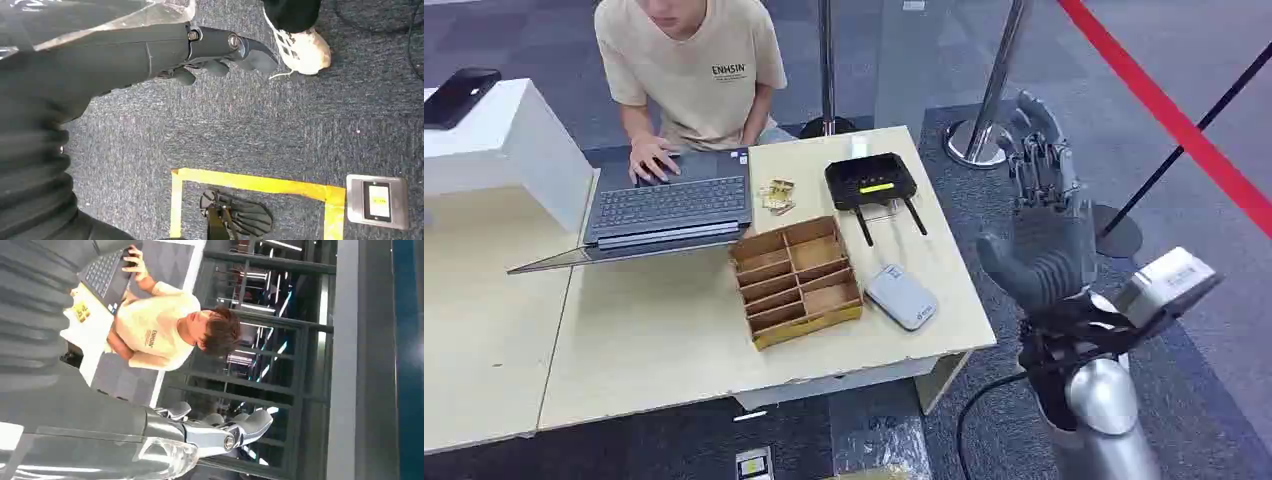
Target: Pass the card to the sensor for recognition and then transmit it.
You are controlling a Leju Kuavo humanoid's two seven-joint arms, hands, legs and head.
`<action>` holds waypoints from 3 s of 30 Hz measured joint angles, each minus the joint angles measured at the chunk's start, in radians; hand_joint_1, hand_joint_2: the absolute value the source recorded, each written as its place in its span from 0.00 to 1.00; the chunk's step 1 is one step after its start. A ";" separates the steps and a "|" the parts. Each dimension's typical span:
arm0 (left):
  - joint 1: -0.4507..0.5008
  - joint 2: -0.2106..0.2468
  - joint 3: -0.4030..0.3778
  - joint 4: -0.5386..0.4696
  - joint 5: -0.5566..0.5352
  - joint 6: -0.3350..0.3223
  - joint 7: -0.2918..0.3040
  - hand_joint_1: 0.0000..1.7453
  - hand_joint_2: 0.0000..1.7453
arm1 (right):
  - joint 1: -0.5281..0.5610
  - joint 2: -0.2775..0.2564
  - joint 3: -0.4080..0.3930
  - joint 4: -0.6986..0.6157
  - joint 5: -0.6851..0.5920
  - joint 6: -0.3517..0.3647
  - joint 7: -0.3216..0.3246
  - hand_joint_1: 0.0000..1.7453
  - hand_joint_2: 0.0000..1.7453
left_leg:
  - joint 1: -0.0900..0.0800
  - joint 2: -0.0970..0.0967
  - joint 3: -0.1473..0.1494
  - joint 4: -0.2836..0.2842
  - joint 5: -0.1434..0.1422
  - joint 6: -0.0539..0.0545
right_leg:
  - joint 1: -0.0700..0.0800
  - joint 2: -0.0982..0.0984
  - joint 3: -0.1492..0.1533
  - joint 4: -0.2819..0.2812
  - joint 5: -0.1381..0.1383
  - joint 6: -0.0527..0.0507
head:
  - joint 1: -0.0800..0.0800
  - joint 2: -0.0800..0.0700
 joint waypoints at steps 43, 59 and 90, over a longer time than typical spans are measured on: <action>-0.008 -0.043 0.006 0.000 0.023 0.095 -0.094 0.00 0.00 | -0.031 -0.021 -0.027 0.103 0.042 -0.032 0.013 0.00 0.00 | 0.000 0.000 0.000 0.000 0.000 0.000 | 0.000 0.000 0.000 0.000 0.000 0.000 | 0.000 0.000; 0.001 -0.032 0.005 0.001 0.005 0.094 -0.013 0.00 0.00 | 0.037 -0.035 -0.073 0.084 -0.009 -0.003 -0.007 0.00 0.00 | 0.000 0.000 0.000 0.000 0.000 0.000 | 0.000 0.000 -0.001 0.000 0.000 0.000 | 0.000 0.000; -0.026 -0.035 0.005 0.001 0.017 0.076 -0.051 0.00 0.00 | -0.339 -0.075 0.060 0.375 0.855 0.031 0.092 0.00 1.00 | 0.000 -0.001 -0.002 0.000 0.001 0.000 | 0.000 0.000 0.000 0.001 0.001 0.000 | 0.000 0.000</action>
